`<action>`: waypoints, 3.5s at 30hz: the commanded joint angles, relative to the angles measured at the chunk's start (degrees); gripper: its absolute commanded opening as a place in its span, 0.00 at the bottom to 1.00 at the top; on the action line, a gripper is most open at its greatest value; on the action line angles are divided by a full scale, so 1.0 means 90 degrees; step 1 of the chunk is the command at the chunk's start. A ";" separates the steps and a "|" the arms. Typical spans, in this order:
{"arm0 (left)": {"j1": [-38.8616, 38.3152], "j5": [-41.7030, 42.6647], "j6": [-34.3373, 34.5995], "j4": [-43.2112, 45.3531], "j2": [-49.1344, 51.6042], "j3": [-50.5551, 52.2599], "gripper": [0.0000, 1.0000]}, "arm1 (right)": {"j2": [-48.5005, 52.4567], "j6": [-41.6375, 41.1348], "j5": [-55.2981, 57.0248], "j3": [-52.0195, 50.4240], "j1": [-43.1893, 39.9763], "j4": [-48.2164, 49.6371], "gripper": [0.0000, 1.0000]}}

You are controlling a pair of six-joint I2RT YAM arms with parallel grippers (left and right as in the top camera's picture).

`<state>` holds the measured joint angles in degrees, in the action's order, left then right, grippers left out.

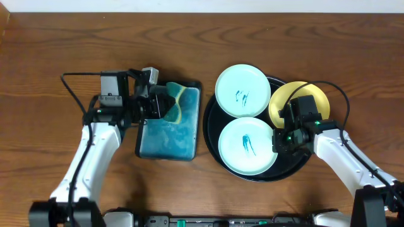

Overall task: Clean dirty plates on tray and stack at the side
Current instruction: 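Lift the sponge with the left gripper and dip it in the water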

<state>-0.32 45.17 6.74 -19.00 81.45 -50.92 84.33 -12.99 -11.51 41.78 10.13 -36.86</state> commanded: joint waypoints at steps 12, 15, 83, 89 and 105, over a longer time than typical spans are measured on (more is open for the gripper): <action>0.0148 0.1766 -0.0942 0.0155 0.1241 0.0007 0.07 | 0.0036 0.0168 0.0085 -0.0036 0.0046 0.0058 0.01; 0.0148 0.1763 -0.0942 0.0172 0.1243 0.0007 0.07 | 0.0036 0.0165 0.0085 -0.0036 0.0046 0.0083 0.01; 0.0017 -0.1270 -0.0165 0.0959 0.0814 0.0007 0.08 | 0.0036 0.0163 0.0085 -0.0039 0.0046 0.0126 0.01; -0.0393 -0.3704 0.0432 0.0236 0.0814 0.0007 0.08 | 0.0036 0.0163 0.0083 -0.0039 0.0046 0.0124 0.01; -0.1994 -0.5027 0.0474 0.0151 0.1018 0.0007 0.08 | 0.0036 0.0165 0.0083 -0.0039 0.0046 0.0073 0.01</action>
<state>-16.91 2.55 10.39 -17.45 90.11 -50.70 84.33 -12.36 -11.51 41.76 10.15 -36.16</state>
